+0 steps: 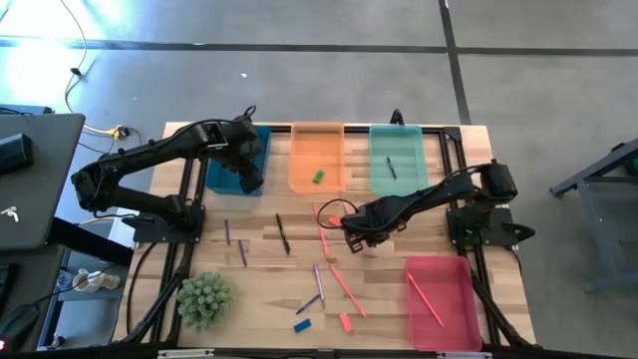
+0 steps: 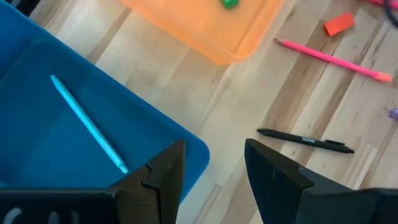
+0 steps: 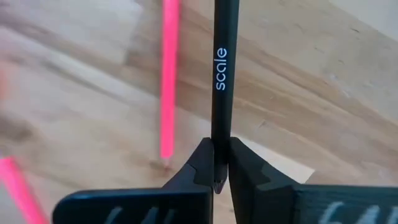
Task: Sort crayons/erasers/pens/pencils in bins
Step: Put the right black pen in the blue bin
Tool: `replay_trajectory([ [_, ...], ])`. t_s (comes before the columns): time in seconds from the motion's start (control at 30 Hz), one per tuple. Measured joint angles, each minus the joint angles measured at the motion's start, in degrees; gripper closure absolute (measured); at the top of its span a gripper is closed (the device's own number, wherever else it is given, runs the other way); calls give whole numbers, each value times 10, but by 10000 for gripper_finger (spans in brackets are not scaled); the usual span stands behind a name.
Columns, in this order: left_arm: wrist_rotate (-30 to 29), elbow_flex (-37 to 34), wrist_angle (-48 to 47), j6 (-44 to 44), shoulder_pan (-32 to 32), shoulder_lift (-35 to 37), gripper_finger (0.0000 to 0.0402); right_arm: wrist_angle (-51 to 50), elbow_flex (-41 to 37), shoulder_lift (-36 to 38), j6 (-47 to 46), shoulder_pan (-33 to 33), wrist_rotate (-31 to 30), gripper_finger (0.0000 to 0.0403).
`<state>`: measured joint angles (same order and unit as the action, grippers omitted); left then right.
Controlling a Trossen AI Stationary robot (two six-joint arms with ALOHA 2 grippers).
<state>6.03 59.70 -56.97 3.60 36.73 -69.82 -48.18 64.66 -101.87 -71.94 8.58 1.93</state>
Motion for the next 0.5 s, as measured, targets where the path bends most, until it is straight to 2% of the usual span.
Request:
replay_trajectory([
  [0.17, 28, 0, 1, -7, 0, 0, 242, 32, 0, 33, 2, 9, -24, 402],
  [0.37, 34, 0, 21, -8, 0, 0, 217, 96, 0, 68, 52, 2, -89, 402],
  [0.5, 94, 0, 59, -19, 0, 0, 201, 155, 0, 86, 94, -10, -129, 402],
])
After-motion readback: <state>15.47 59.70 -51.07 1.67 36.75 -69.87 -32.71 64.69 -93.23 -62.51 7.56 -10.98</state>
